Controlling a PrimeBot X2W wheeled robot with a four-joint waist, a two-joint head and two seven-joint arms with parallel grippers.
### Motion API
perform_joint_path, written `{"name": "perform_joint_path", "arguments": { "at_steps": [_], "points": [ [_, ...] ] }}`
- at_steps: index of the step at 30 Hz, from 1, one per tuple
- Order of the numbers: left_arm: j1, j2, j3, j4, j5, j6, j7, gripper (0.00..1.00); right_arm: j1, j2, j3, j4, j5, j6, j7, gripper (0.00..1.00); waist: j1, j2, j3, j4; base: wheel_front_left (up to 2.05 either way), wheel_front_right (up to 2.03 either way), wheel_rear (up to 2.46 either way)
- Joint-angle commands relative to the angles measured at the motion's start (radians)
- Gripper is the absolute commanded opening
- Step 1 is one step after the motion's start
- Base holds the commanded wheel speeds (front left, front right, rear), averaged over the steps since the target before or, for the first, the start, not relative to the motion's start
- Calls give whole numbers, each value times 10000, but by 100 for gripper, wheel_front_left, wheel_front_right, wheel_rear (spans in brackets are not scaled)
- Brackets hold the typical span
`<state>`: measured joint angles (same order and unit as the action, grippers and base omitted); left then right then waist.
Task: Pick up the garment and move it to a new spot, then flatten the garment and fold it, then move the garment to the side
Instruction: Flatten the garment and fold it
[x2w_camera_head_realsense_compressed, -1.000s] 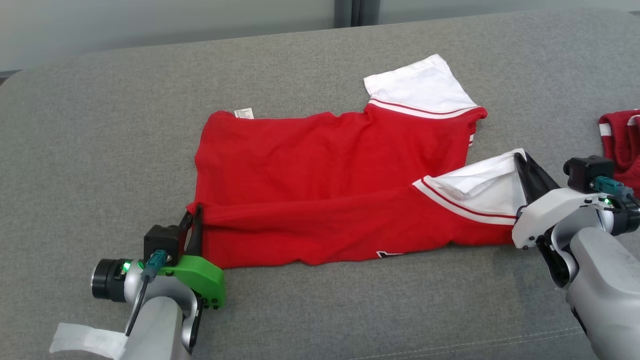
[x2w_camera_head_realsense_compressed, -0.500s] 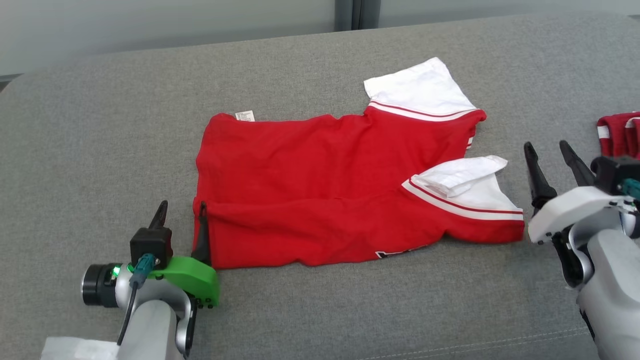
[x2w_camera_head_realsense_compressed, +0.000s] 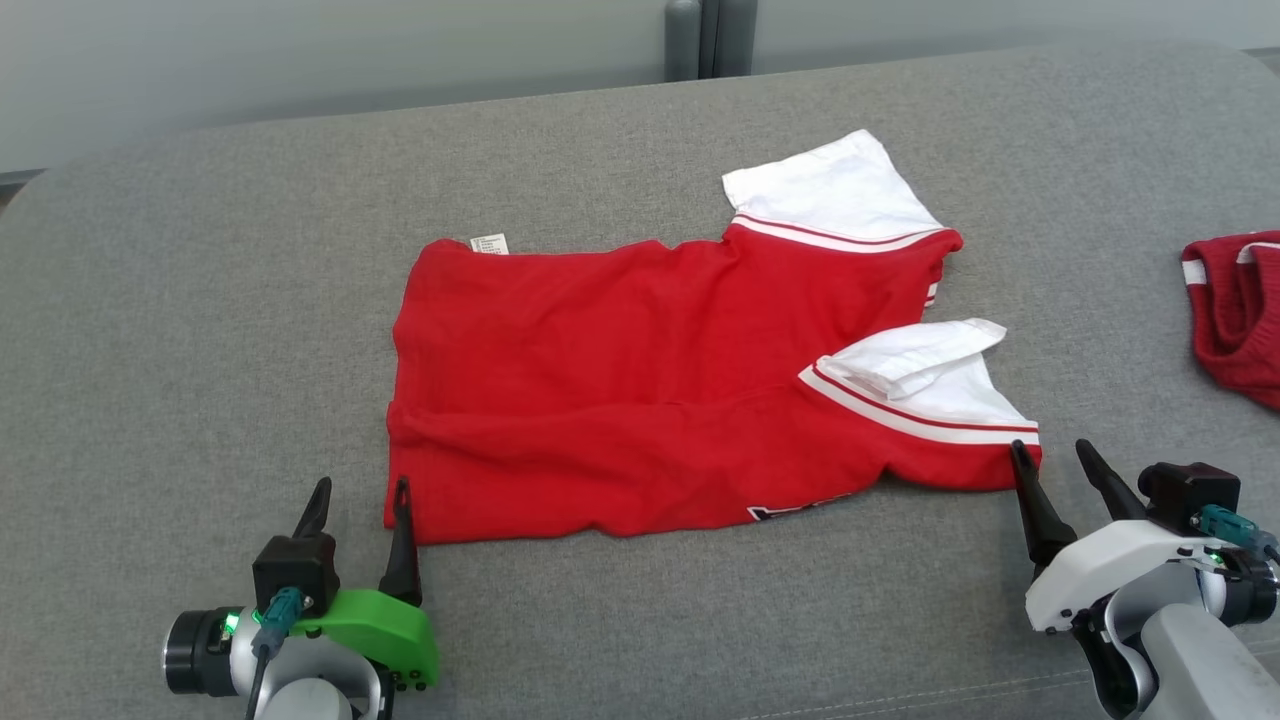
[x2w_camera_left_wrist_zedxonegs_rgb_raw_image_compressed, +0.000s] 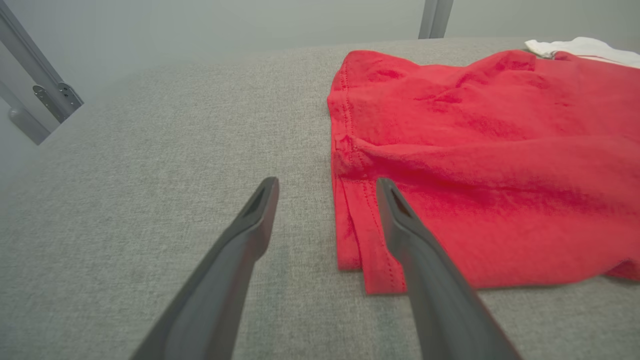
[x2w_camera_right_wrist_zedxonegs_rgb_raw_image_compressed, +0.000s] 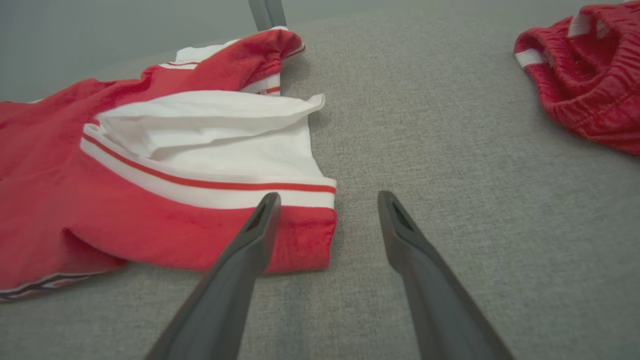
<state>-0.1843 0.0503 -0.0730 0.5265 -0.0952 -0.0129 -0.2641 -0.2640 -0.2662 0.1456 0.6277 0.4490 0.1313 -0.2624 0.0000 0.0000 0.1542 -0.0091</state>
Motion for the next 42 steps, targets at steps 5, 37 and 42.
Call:
{"name": "perform_joint_path", "arguments": {
  "at_steps": [5,37,42],
  "points": [
    [-175,18,-230,-58,-79,26,6,100,-307,99,130,588,142,-13,-26,100,0,0,249,226,0,0,0],
    [-703,19,-645,932,-1874,-1008,6,100,-1165,-316,1718,913,753,-15,-12,0,0,0,670,85,0,0,0],
    [-759,20,-848,1305,-1940,-1088,6,0,-1248,-364,1757,788,837,-15,-12,0,0,0,722,30,0,0,0]
  ]
}}
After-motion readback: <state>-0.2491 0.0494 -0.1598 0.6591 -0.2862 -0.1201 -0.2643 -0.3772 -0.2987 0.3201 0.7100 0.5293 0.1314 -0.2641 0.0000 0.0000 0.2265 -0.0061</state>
